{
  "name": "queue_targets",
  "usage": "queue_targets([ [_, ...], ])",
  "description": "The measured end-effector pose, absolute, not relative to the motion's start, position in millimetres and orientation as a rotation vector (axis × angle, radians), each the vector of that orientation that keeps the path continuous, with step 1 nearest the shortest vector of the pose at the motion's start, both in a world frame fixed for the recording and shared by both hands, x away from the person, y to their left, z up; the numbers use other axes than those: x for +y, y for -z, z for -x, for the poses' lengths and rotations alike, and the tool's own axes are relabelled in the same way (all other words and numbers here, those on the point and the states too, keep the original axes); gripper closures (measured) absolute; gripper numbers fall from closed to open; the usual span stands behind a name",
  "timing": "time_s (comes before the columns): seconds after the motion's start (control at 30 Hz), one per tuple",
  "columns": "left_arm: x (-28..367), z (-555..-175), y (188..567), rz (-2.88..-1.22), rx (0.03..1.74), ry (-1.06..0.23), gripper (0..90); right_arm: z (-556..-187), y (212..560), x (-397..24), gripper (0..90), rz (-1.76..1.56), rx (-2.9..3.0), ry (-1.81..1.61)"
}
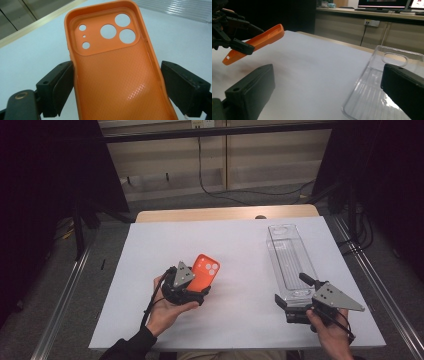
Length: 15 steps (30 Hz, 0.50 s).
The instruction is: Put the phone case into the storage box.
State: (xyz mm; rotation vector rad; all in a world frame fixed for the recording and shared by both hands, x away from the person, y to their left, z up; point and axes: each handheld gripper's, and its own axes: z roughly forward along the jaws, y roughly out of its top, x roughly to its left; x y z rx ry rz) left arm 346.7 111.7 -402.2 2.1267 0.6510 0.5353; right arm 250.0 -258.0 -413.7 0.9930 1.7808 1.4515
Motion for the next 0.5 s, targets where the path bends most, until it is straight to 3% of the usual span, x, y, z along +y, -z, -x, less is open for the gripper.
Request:
queue_targets([
  [0.5, 107.0, -334.9, 406.0, -2.13, 0.604, -0.546, 13.5, -271.3, 404.9, -221.8, 0.0, -0.923, 1.885, -1.525],
])
